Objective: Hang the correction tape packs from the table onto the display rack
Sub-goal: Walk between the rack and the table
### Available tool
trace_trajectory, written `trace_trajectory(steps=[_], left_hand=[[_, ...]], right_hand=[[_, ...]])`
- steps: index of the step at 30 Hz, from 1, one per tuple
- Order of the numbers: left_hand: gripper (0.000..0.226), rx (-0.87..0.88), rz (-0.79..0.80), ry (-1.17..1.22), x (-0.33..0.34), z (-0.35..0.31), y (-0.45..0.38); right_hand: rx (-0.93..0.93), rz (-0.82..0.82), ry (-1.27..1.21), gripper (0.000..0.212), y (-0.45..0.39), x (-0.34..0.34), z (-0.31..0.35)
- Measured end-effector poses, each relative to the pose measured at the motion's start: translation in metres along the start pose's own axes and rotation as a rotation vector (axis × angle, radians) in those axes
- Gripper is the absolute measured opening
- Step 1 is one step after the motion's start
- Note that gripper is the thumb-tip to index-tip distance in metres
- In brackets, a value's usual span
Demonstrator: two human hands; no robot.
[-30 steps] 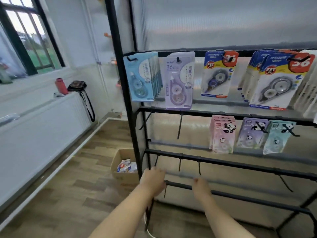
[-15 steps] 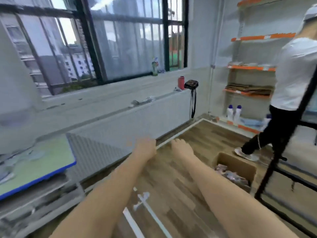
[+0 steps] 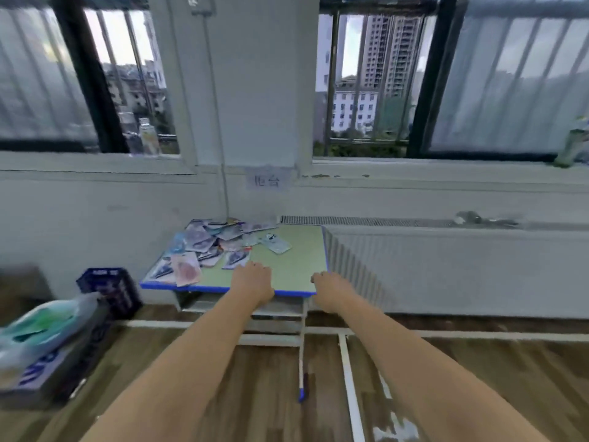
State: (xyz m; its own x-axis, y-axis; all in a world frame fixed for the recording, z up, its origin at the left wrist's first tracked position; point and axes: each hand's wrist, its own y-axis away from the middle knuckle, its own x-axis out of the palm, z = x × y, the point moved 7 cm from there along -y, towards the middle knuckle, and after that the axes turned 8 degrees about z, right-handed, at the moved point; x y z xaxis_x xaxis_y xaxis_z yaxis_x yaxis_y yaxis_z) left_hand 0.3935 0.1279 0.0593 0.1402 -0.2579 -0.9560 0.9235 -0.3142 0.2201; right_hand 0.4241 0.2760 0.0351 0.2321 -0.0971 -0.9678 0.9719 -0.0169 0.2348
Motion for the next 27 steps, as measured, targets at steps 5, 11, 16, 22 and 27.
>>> trace_trajectory(steps=[5,11,16,22,27], left_hand=[[0.043,-0.128,0.101,0.086,0.029,0.08,-0.075],[0.042,-0.215,0.195,0.182,0.083,0.15,-0.128],[0.053,-0.324,0.233,0.307,0.119,0.215,-0.165],[0.049,-0.47,0.214,0.446,0.155,0.288,-0.226],[0.071,-0.475,0.168,0.469,0.177,0.314,-0.263]], right_hand=[[-0.085,0.098,-0.034,0.043,-0.123,0.0,0.036],[-0.146,0.251,-0.061,0.046,-0.232,0.034,0.092],[-0.159,0.351,-0.085,0.045,-0.296,0.072,0.139],[0.033,0.273,-0.3,0.036,-0.382,0.078,0.155],[0.365,0.132,-0.661,0.042,-0.427,0.078,0.153]])
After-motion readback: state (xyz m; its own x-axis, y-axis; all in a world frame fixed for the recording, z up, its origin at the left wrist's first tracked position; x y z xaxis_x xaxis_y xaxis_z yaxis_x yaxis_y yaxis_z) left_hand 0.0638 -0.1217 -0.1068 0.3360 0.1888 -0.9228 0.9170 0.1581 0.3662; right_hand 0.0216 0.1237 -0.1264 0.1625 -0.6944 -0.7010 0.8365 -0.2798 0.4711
